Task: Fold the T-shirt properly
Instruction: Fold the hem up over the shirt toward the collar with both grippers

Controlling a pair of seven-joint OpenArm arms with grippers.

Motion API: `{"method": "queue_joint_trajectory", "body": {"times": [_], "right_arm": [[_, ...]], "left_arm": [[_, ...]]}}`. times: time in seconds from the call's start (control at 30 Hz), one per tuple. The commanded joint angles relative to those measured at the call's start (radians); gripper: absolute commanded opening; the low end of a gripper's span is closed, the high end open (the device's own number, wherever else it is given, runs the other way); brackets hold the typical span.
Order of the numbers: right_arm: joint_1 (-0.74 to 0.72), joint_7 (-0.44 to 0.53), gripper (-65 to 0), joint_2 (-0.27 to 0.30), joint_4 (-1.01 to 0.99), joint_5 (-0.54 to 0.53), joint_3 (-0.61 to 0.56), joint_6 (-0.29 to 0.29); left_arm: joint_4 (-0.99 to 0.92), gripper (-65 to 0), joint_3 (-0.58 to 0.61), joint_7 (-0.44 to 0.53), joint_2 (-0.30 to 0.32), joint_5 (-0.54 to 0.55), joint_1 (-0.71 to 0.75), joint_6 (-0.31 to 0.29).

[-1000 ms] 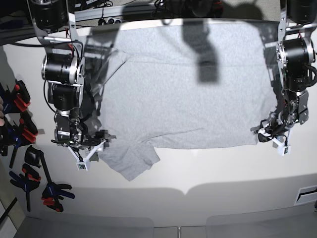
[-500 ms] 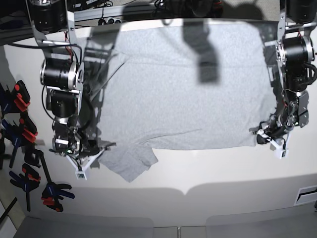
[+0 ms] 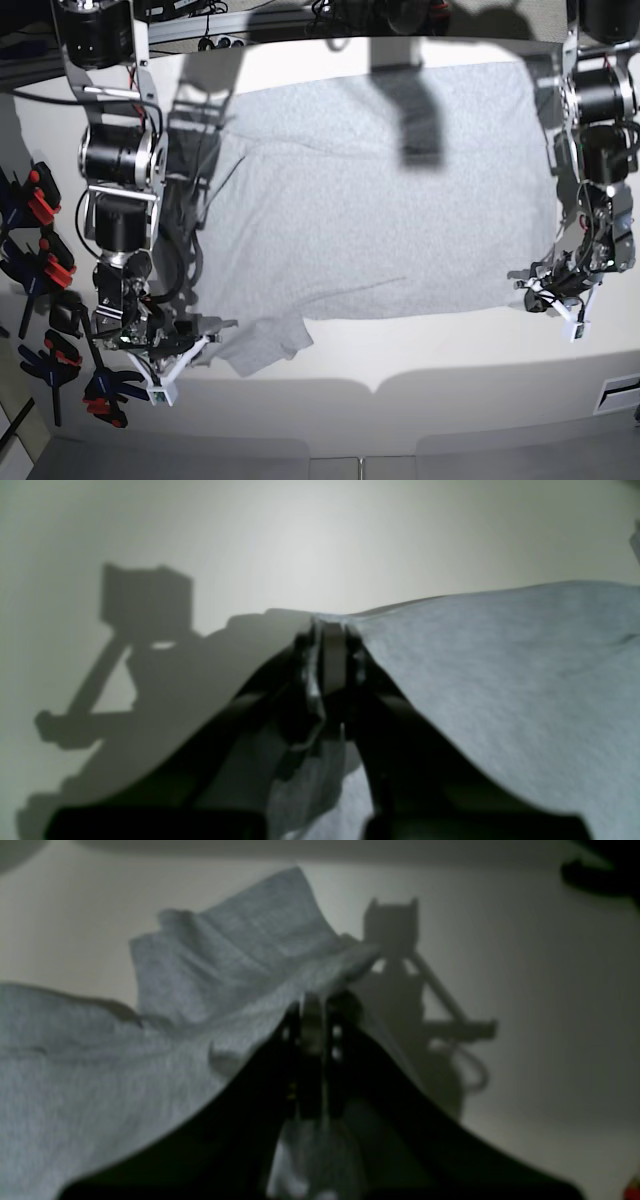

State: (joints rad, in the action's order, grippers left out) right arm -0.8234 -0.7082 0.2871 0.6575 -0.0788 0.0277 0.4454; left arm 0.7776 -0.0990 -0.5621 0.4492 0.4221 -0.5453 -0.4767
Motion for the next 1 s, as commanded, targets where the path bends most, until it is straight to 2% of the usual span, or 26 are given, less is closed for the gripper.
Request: {"method": "queue_joint_trajectory", "body": {"times": [0.0, 0.03, 0.17, 0.33, 0.53, 0.77, 0.97], "right_arm": [[-0.010, 0.007, -65.0, 0.010, 0.056, -0.011, 0.001, 0.003], [0.016, -0.006, -65.0, 0.010, 0.097, -0.010, 0.001, 0.001], [0.154, -0.038, -65.0, 0.010, 0.282, -0.010, 0.005, -0.001], [0.338, -0.064, -65.0, 0.010, 0.509, -0.003, 0.046, -0.002], [0.488, -0.070, -65.0, 0.010, 0.726, -0.003, 0.185, 0.000], [0.610, -0.116, -65.0, 0.010, 0.936, -0.012, 0.312, 0.004], [0.739, -0.135, -65.0, 0.009, 1.055, -0.011, 0.327, 0.004]], "left_arm": [[0.059, -65.0, -0.003, -0.005, 0.016, 0.018, -0.003, -0.016], [0.111, -65.0, -0.003, -0.022, 0.016, 0.018, 0.026, -0.031], [0.347, -65.0, -0.003, -0.051, 0.017, 0.018, 0.167, -0.028], [0.614, -65.0, -0.005, -0.063, 0.025, 0.017, 0.319, 0.111], [0.868, -65.0, -0.006, -0.136, 0.052, 0.015, 0.434, 0.168], [1.046, -65.0, -0.007, -0.182, 0.053, -0.079, 0.552, 0.270], [1.130, -65.0, -0.007, -0.226, 0.053, -0.095, 0.665, 0.272]]}}
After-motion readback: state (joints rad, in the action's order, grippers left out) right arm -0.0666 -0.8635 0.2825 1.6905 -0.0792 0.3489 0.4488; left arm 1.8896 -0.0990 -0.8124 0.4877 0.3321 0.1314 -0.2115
